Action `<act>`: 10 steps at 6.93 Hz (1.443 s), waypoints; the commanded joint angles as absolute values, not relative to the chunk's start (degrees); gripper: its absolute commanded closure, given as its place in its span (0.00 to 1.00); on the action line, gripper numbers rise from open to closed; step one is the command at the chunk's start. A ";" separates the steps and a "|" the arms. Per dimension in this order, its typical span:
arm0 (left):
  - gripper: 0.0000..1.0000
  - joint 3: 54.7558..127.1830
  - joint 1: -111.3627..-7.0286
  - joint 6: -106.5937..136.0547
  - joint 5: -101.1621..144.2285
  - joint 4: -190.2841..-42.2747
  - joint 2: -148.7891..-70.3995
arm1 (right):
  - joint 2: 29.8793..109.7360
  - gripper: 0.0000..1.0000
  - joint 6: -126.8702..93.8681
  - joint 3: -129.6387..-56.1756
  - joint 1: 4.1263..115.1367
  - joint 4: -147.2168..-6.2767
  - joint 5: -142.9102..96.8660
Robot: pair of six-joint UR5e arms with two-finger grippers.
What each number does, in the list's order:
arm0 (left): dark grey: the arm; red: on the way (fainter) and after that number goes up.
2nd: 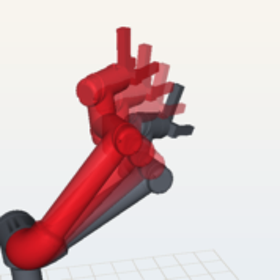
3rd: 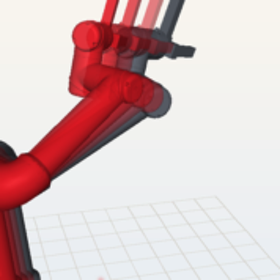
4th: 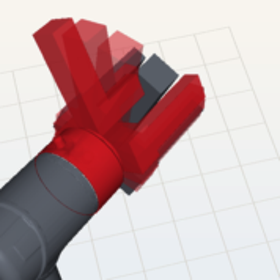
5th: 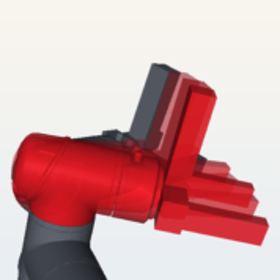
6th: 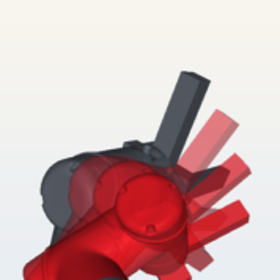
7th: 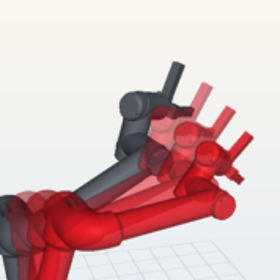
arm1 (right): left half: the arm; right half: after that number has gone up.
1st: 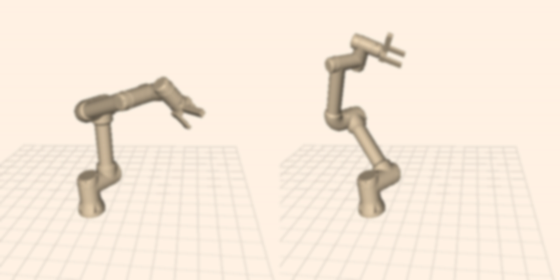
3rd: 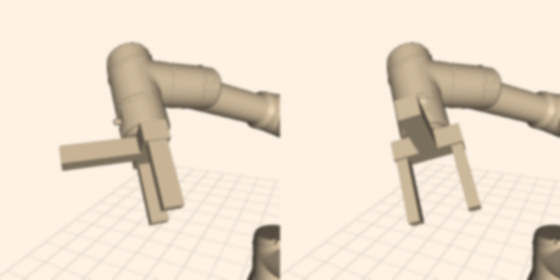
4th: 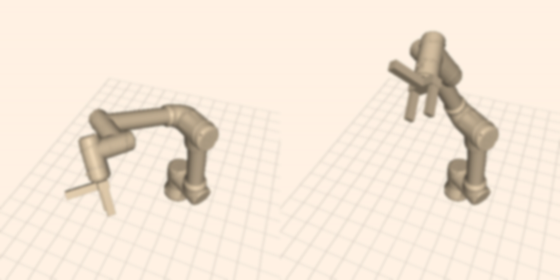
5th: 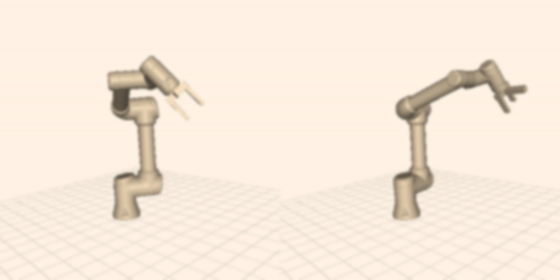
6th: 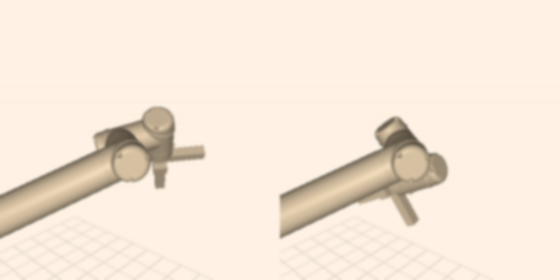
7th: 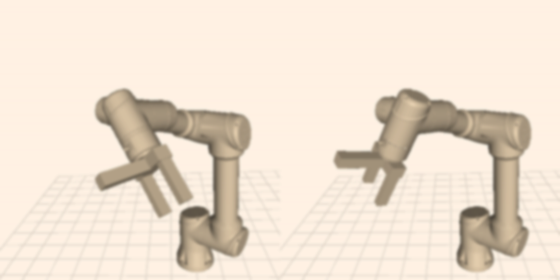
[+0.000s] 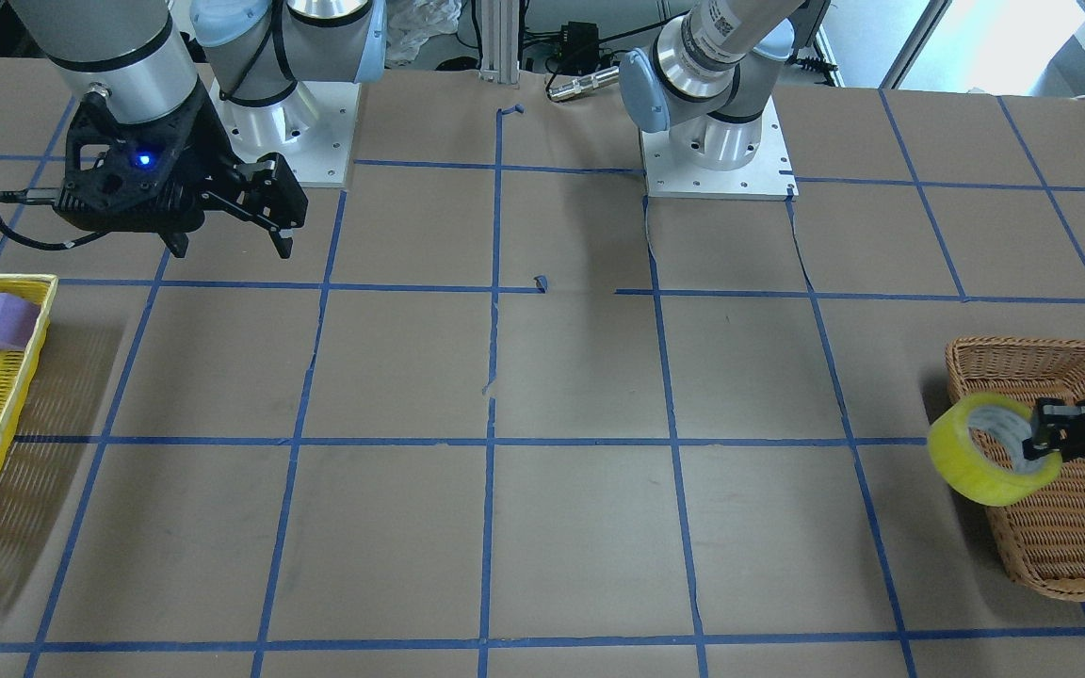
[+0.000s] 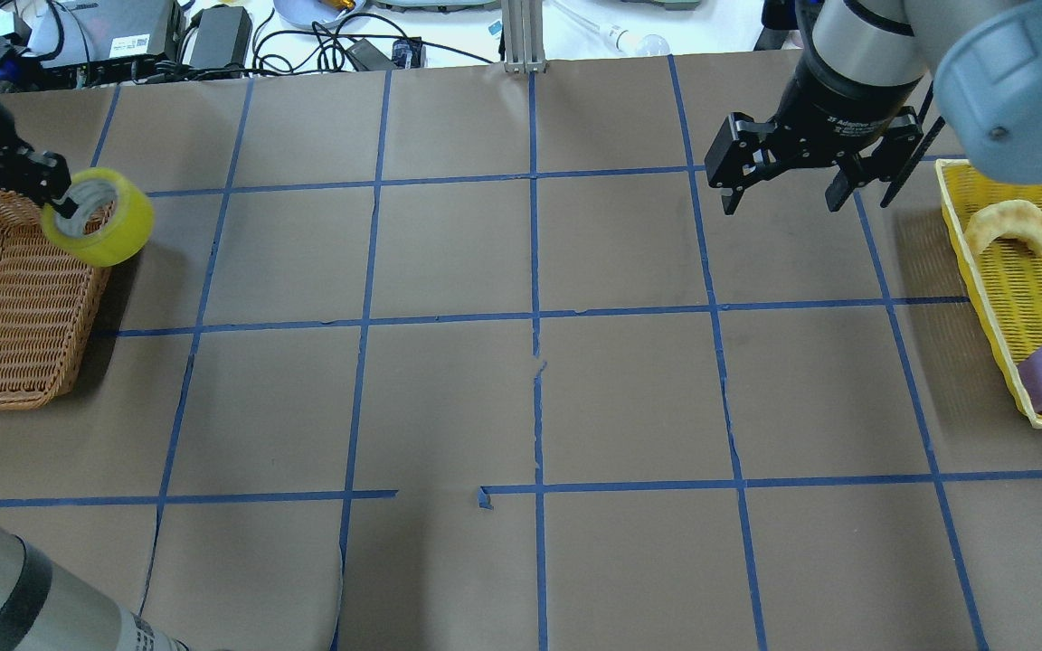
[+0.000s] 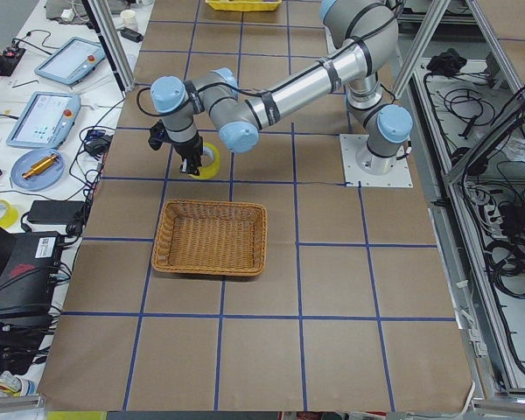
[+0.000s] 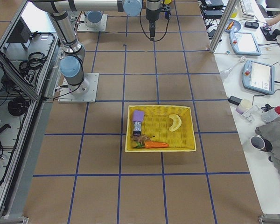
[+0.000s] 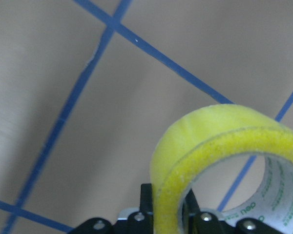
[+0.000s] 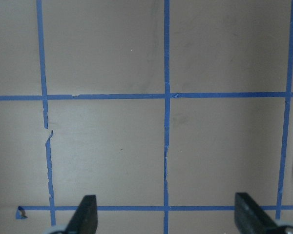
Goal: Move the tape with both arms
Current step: 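Carry the tape roll with the left gripper over the wicker basket, then lower the tape roll into the wicker basket and open the left gripper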
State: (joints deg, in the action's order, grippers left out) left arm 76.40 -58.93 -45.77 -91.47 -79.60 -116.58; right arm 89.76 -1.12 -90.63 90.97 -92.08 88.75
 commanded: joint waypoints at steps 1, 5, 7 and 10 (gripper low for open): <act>1.00 76.89 -51.79 -58.24 -91.76 -74.99 -118.21 | 89.82 0.00 -1.14 -90.44 90.97 -92.11 88.07; 0.60 81.02 -47.29 -63.89 -91.58 -68.06 -120.58 | 90.26 0.00 -1.14 -90.44 91.05 -92.28 87.98; 0.00 80.51 -47.37 -63.46 -92.45 -68.71 -119.02 | 90.18 0.00 -1.14 -90.44 91.05 -92.90 88.50; 0.00 76.82 -59.79 -46.86 -93.34 -84.60 -110.16 | 90.18 0.00 -1.14 -90.70 91.05 -93.25 88.33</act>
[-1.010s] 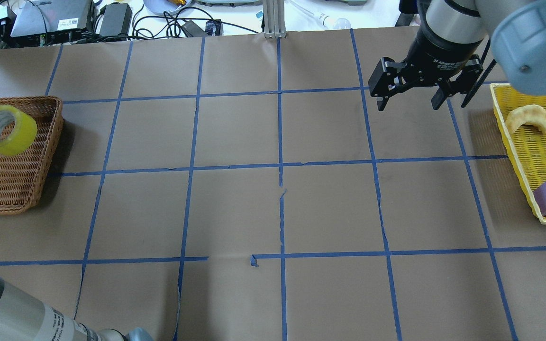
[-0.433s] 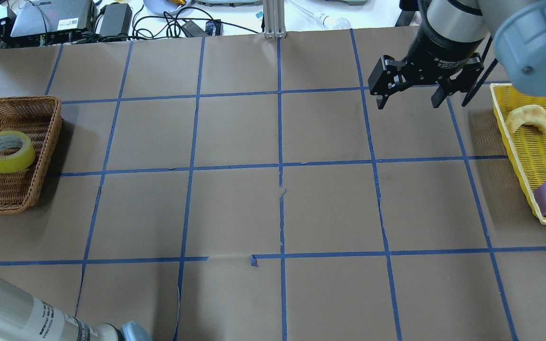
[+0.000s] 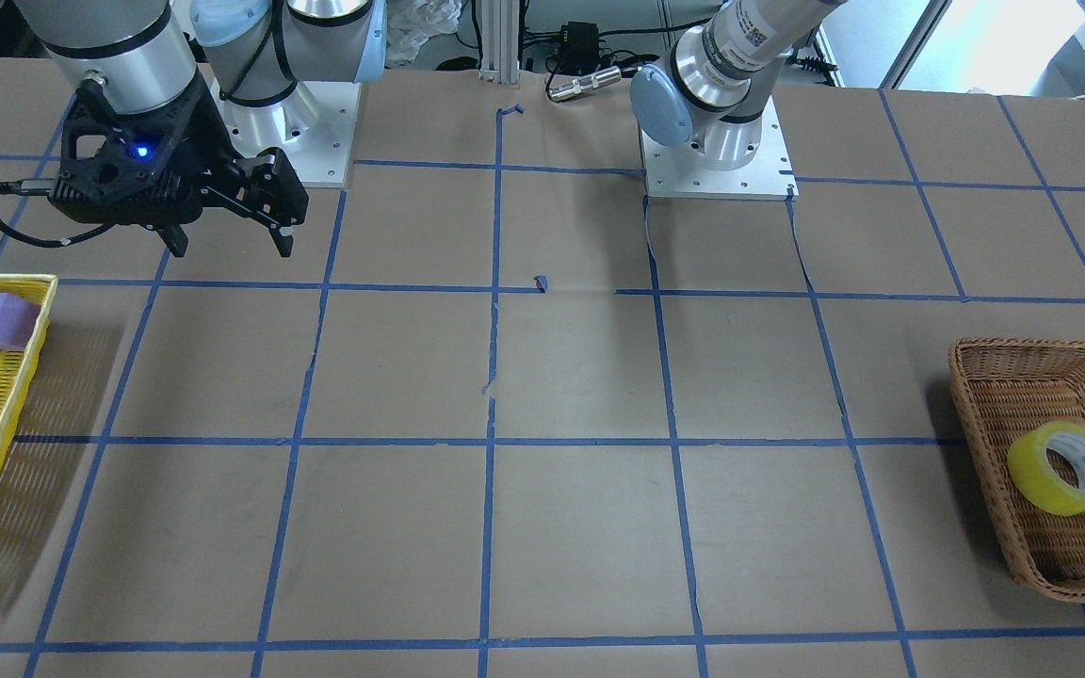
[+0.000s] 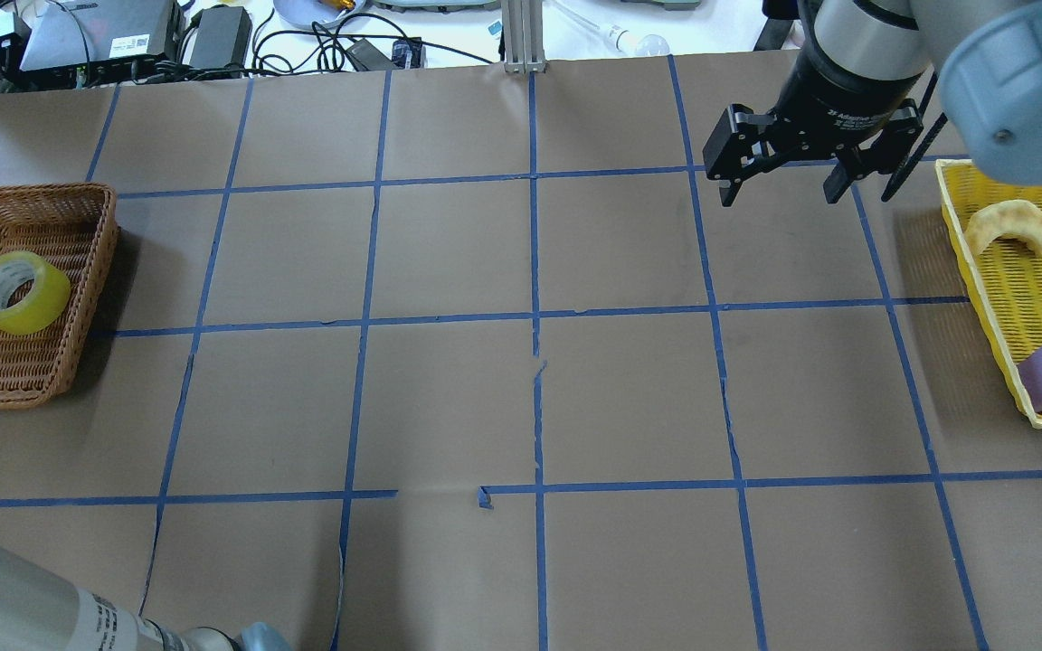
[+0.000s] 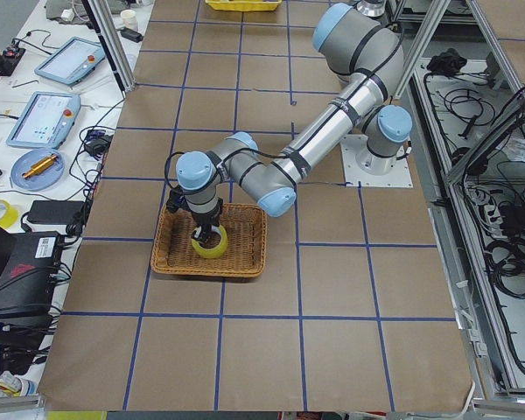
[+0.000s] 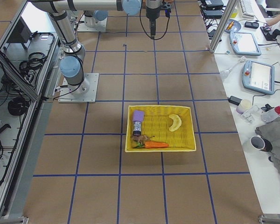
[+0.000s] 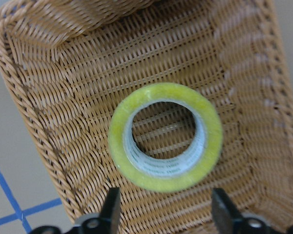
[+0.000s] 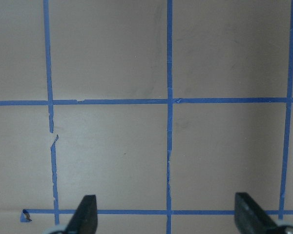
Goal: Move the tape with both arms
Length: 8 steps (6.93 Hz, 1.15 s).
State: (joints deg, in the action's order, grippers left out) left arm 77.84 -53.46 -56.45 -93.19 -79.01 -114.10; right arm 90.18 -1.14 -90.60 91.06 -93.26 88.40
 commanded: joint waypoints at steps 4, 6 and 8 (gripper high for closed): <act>0.00 77.52 -82.21 -4.92 -92.82 -88.68 -99.95 | 90.18 0.00 -1.14 -90.88 90.97 -92.73 88.85; 0.00 78.65 -90.58 7.34 -92.02 -91.12 -95.82 | 90.61 0.00 -1.14 -90.79 90.62 -86.89 89.38; 0.00 81.90 -92.28 7.47 -91.23 -92.55 -92.21 | 90.44 0.00 -0.70 -90.35 90.97 -81.03 92.03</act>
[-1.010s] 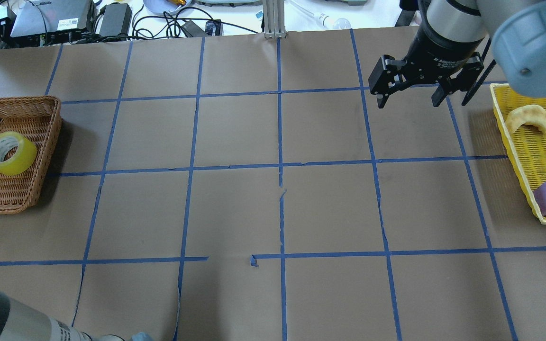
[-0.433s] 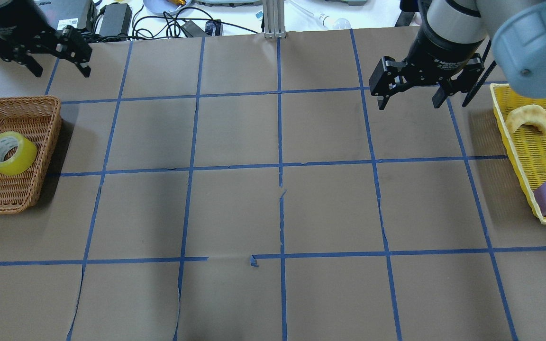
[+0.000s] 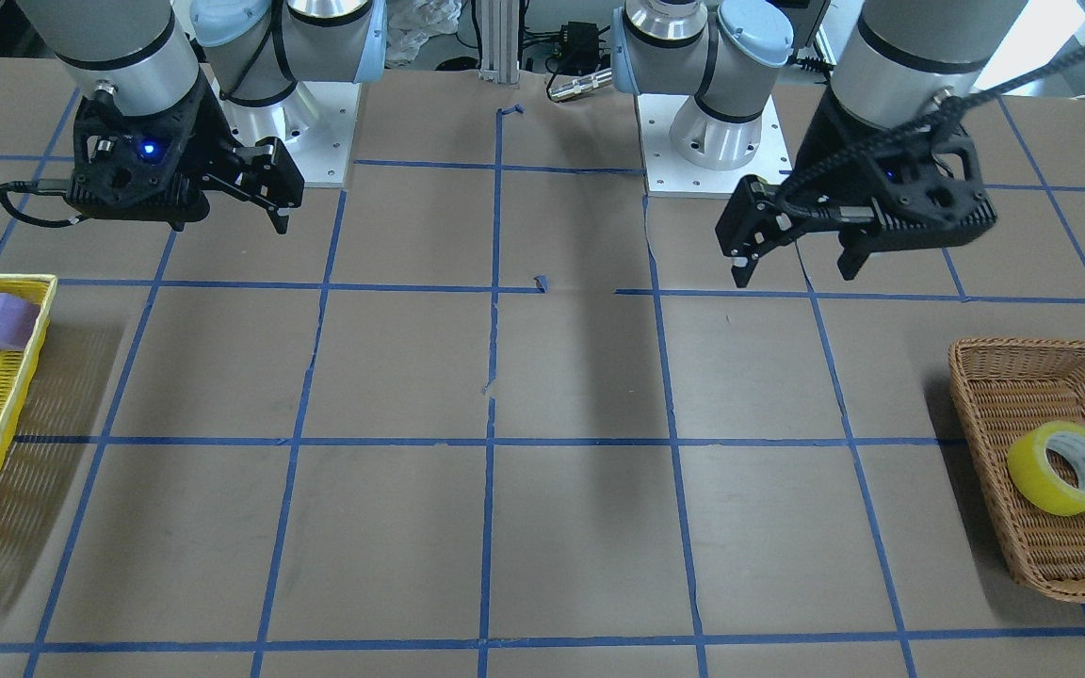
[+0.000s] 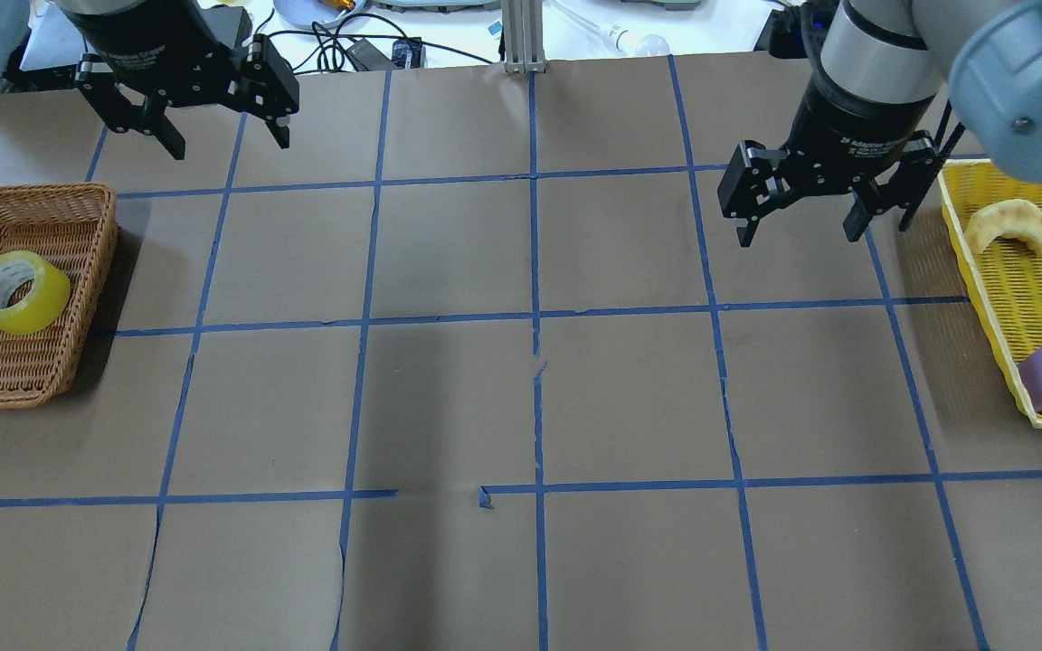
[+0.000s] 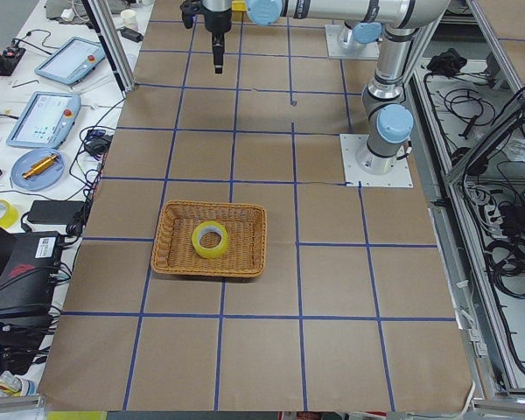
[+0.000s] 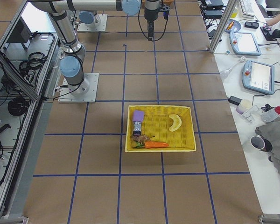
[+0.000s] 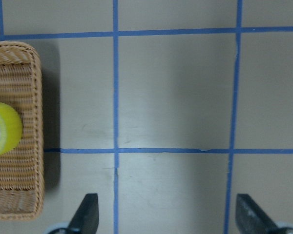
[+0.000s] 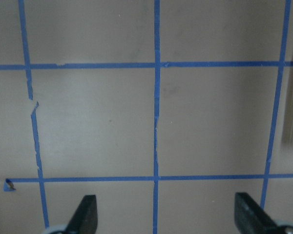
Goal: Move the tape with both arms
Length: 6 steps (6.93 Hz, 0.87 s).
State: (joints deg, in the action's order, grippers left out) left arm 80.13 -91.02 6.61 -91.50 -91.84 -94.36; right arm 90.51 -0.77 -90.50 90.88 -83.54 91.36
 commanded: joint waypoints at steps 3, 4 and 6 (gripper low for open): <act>0.00 83.14 -92.29 6.86 -91.49 -92.37 -91.76 | 90.70 0.00 -0.88 -90.35 91.05 -82.96 91.93; 0.00 83.06 -92.29 6.86 -91.49 -91.76 -91.76 | 90.62 0.00 -0.88 -90.44 91.05 -85.84 92.02; 0.00 82.80 -92.29 6.86 -91.41 -91.67 -91.76 | 90.62 0.00 -1.05 -90.53 91.05 -85.43 92.11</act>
